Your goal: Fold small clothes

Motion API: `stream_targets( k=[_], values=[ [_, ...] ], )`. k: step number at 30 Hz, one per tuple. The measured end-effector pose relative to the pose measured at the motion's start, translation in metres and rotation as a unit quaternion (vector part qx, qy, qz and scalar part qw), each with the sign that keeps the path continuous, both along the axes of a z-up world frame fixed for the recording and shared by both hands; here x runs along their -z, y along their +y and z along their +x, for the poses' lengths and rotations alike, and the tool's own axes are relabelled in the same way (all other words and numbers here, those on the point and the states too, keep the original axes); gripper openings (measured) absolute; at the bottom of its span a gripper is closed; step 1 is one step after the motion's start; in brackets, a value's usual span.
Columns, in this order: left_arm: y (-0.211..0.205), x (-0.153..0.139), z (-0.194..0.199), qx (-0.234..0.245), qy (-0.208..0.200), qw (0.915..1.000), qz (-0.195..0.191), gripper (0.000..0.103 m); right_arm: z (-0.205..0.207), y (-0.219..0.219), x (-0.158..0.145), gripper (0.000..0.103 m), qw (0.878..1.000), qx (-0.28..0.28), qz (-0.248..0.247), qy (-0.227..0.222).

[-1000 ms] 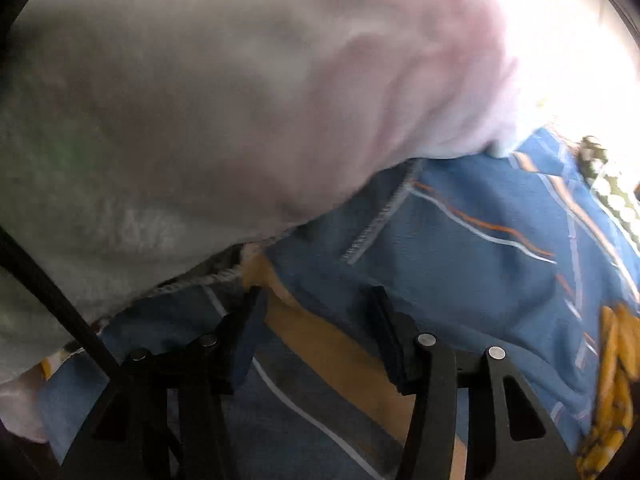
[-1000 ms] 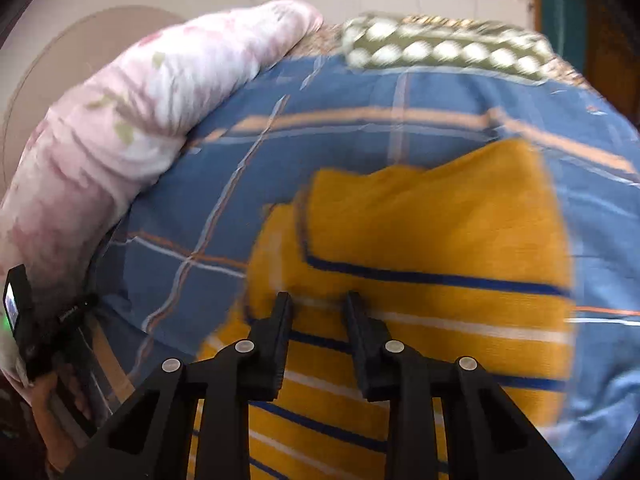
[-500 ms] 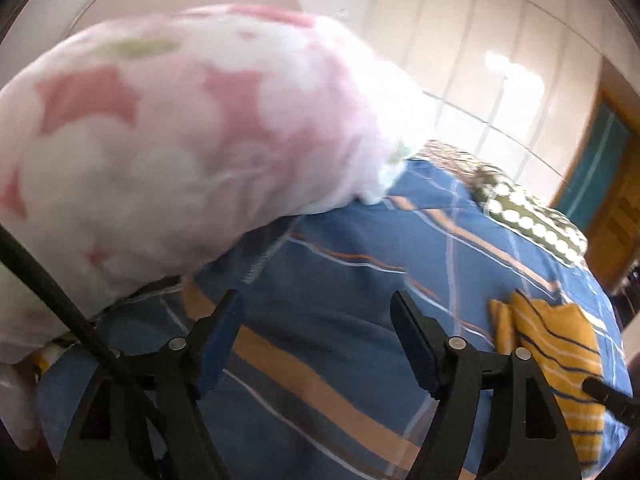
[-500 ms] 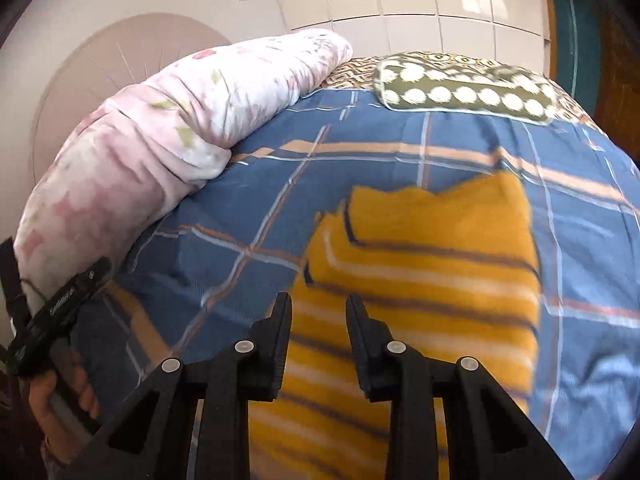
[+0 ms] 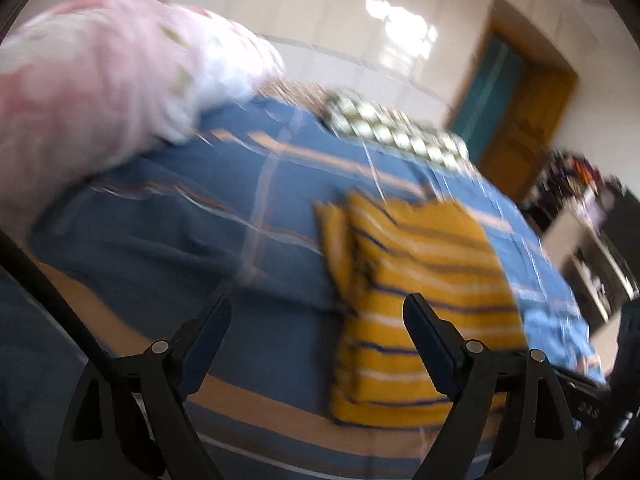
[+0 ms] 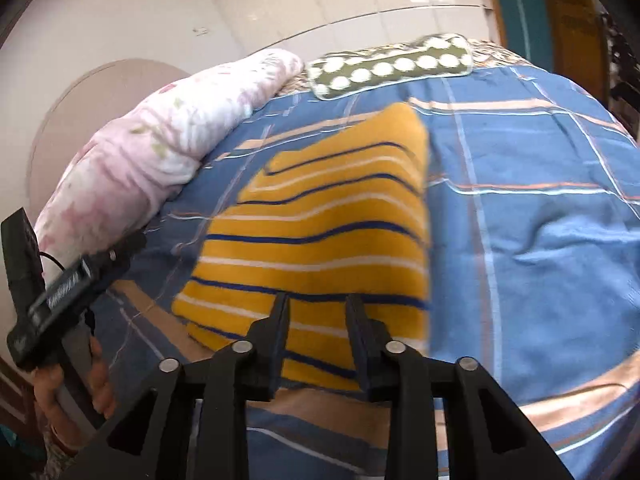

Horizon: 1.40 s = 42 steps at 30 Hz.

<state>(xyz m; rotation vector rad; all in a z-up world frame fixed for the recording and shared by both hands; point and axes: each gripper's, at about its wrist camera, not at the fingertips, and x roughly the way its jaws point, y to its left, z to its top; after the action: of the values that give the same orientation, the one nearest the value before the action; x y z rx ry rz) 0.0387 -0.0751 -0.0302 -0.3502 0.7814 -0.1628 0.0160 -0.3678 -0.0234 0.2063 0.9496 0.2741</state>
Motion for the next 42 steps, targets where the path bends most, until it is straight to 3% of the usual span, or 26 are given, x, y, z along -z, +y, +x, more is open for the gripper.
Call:
stream_targets(
  k=[4,7,8,10,13,16,18,20,23,25,30,36,42],
  values=[
    [-0.022,0.031,0.017,0.028,0.077,0.9964,-0.02,0.087,-0.014,-0.009,0.003,0.034,1.0,-0.002,-0.013,-0.005],
    [-0.024,0.04,0.015,0.016,0.095,0.9952,-0.017,0.087,-0.036,-0.014,-0.006,0.036,0.998,-0.006,-0.057,-0.03],
    [-0.025,0.039,0.015,0.009,0.085,0.9963,-0.008,0.087,-0.045,-0.018,-0.009,0.045,0.996,0.001,-0.079,-0.041],
    [-0.027,0.031,0.006,-0.007,0.057,0.9983,0.012,0.087,-0.061,-0.031,-0.014,0.052,0.992,0.015,-0.109,-0.061],
    [-0.029,0.008,-0.025,-0.048,-0.006,0.9971,0.058,0.087,-0.078,-0.056,-0.018,0.053,0.99,0.04,-0.112,-0.072],
    [-0.035,-0.028,-0.068,-0.093,-0.082,0.9857,0.115,0.09,-0.09,-0.082,-0.019,0.053,0.991,0.066,-0.091,-0.071],
    [-0.041,-0.055,-0.103,-0.121,-0.13,0.9727,0.149,0.102,-0.097,-0.098,-0.02,0.053,0.991,0.081,-0.082,-0.072],
    [-0.046,-0.083,-0.137,-0.142,-0.179,0.9589,0.169,0.103,-0.102,-0.106,-0.021,0.053,0.99,0.09,-0.073,-0.076],
    [-0.057,-0.116,-0.181,-0.164,-0.218,0.9396,0.207,0.103,-0.112,-0.112,-0.027,0.053,0.99,0.093,-0.057,-0.084],
    [-0.065,-0.134,-0.2,-0.155,-0.237,0.9346,0.216,0.103,-0.12,-0.111,-0.034,0.053,0.99,0.089,-0.054,-0.095],
    [-0.086,-0.156,-0.226,-0.098,-0.241,0.9453,0.197,0.103,-0.139,-0.108,-0.052,0.056,0.986,0.091,-0.06,-0.123],
    [-0.107,-0.156,-0.228,-0.044,-0.183,0.9701,0.154,0.103,-0.161,-0.113,-0.068,0.062,0.983,0.099,-0.06,-0.144],
    [-0.121,-0.141,-0.228,-0.014,-0.151,0.9783,0.141,0.103,-0.169,-0.116,-0.063,0.065,0.983,0.107,-0.063,-0.135]
  ],
)
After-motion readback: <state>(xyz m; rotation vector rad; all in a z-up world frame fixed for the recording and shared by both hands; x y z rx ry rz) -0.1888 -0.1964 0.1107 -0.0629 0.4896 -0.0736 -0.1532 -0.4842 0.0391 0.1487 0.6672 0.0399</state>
